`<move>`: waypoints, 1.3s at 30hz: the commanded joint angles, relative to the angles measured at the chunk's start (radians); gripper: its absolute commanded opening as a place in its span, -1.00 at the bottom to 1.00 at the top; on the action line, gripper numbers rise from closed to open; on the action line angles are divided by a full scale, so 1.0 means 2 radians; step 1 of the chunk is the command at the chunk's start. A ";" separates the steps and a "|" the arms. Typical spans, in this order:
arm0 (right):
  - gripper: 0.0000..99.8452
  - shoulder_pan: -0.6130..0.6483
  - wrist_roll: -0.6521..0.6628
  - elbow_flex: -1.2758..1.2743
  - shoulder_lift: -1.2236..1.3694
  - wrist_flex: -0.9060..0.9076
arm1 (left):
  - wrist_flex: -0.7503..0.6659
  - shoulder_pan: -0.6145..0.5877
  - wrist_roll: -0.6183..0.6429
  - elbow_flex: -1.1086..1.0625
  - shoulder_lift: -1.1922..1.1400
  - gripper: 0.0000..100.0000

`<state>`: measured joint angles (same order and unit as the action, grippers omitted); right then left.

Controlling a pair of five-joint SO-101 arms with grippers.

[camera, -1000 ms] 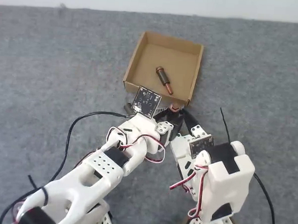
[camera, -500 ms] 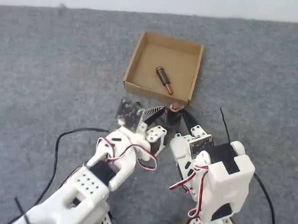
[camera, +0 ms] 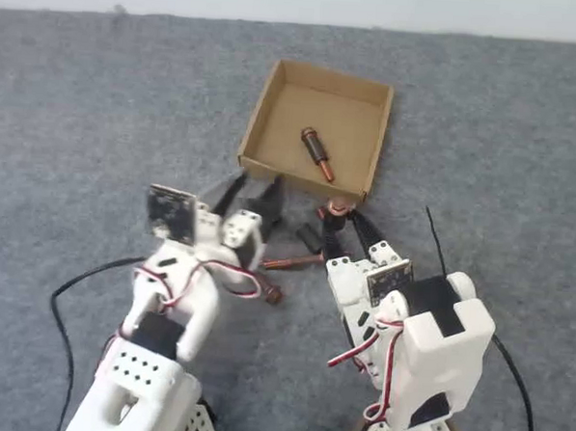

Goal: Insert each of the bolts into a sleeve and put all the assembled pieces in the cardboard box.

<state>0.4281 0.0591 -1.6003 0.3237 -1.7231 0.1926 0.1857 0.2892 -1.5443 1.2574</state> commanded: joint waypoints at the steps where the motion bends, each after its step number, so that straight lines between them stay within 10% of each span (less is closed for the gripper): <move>1: -0.99 -0.010 0.006 0.008 -0.017 -0.010 | 0.068 -0.055 0.006 0.005 0.038 -0.67; 19: -0.99 -0.020 0.006 0.005 -0.017 -0.010 | 0.387 -0.204 -0.085 -0.072 0.261 -0.67; 39: -0.99 -0.083 0.008 0.017 -0.047 -0.010 | 0.419 -0.208 -0.107 -0.066 0.273 -0.67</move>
<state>0.3069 0.0591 -1.5957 0.3207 -1.7231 1.0273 -0.2240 0.0852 -1.7039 1.7914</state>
